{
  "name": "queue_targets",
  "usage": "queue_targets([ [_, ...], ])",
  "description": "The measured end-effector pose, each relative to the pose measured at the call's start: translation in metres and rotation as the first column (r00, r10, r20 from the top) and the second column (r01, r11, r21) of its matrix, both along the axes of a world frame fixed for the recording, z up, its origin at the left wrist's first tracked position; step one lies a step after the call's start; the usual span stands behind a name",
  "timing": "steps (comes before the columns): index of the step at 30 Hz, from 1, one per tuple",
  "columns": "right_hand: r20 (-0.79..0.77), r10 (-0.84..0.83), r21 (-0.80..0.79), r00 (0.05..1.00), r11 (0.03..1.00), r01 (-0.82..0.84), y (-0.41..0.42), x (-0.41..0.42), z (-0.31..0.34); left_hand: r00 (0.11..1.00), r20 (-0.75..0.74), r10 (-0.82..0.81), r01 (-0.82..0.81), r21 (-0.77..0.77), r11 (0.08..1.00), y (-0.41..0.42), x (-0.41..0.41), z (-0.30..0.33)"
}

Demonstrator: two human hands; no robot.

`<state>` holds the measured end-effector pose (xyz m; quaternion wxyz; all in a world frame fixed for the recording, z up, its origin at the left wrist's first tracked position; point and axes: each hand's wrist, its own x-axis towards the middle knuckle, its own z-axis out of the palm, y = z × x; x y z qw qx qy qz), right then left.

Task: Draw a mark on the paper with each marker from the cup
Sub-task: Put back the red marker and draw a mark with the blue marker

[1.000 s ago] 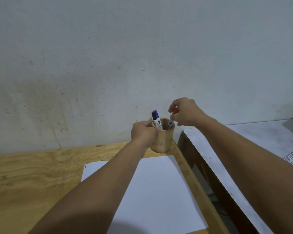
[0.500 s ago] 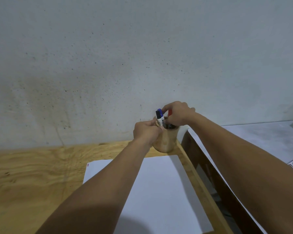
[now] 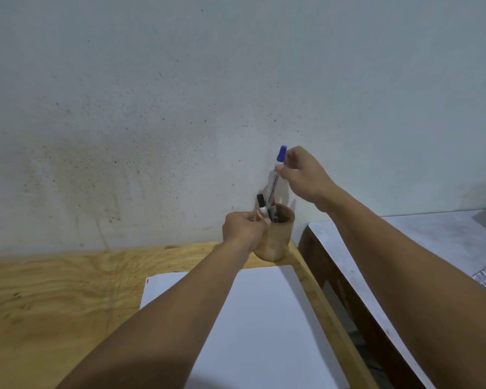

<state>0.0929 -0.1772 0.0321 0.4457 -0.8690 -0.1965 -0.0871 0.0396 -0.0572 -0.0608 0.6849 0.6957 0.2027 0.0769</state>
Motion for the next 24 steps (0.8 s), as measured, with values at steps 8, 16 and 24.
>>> queue_targets([
  [8, 0.100, 0.150, -0.098, 0.984, 0.985, -0.140, 0.011, -0.040, 0.018, 0.915, 0.363, 0.175, -0.170, -0.046, 0.984, 0.038, -0.040, 0.057],
  [16, -0.094, 0.255, -0.237, 0.962, 0.933, -0.270, 0.041, -0.075, 0.004, 0.907, 0.404, -0.118, 0.035, 0.207, 0.978, 0.091, -0.091, 0.054],
  [24, -0.047, 0.249, -0.222, 0.967, 0.942, -0.253, 0.081, -0.106, -0.033, 0.961, 0.275, 0.027, -0.127, 0.355, 0.926, 0.149, -0.130, 0.023],
])
